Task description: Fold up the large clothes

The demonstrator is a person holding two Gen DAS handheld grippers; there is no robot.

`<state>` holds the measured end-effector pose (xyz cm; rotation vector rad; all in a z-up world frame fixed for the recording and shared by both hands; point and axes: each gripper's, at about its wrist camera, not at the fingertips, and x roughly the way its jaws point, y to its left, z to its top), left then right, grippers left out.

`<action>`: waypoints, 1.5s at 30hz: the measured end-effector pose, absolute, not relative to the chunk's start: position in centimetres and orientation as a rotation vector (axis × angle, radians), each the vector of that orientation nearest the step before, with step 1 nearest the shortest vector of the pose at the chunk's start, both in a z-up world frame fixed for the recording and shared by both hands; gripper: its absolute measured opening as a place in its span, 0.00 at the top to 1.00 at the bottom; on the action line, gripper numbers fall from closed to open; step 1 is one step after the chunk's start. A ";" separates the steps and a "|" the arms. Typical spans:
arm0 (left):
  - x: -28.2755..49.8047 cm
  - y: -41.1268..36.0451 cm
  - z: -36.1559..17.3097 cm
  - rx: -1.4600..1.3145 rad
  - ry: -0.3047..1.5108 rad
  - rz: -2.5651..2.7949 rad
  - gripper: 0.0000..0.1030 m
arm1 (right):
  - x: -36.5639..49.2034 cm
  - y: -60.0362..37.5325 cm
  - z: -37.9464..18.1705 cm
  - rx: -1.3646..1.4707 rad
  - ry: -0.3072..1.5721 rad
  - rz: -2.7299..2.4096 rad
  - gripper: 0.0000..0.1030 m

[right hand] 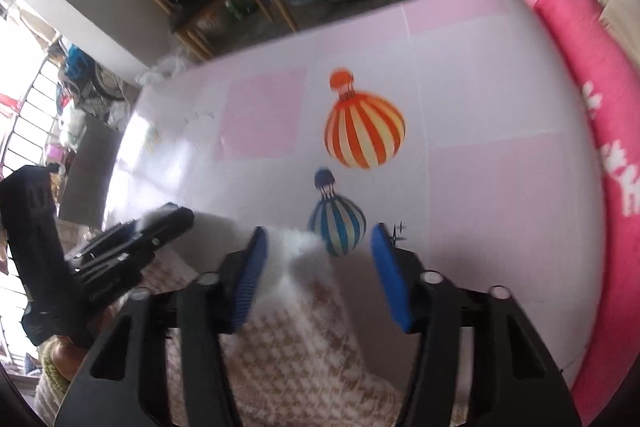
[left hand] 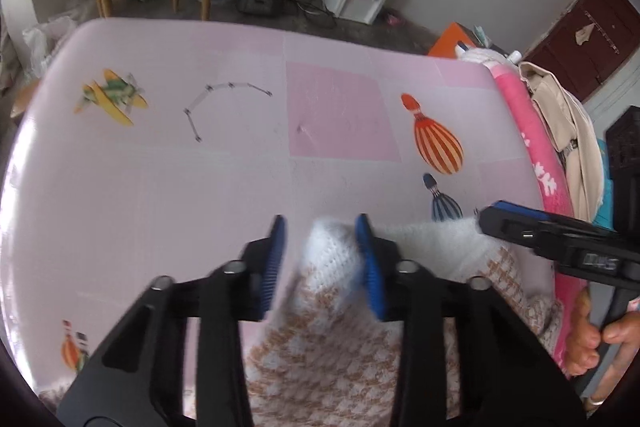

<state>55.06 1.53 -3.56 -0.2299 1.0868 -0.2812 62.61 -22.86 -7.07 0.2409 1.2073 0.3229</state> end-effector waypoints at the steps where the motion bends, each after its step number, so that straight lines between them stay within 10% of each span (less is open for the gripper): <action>1: 54.9 1.3 -3.5 -0.214 1.086 -0.286 0.80 | 62.5 -22.7 -7.3 0.228 1.210 0.326 0.67; 4: 54.1 0.6 -2.7 -0.148 1.062 -0.312 0.89 | 61.5 -22.0 -6.6 0.187 1.178 0.348 0.87; 14: 44.4 2.7 4.3 -0.097 0.958 -0.489 0.90 | 51.1 -20.5 0.3 0.023 1.008 0.467 0.89; 18: 38.6 3.6 4.2 -0.046 0.960 -0.556 0.89 | 45.0 -20.8 0.8 -0.035 1.023 0.549 0.86; 22: 35.1 4.1 2.3 -0.026 0.972 -0.574 0.88 | 42.9 -22.4 2.8 0.080 1.011 0.685 0.58; 45: 38.6 5.2 -1.0 -0.143 1.054 -0.433 0.82 | 42.1 -16.7 -6.3 -0.140 1.084 0.643 0.62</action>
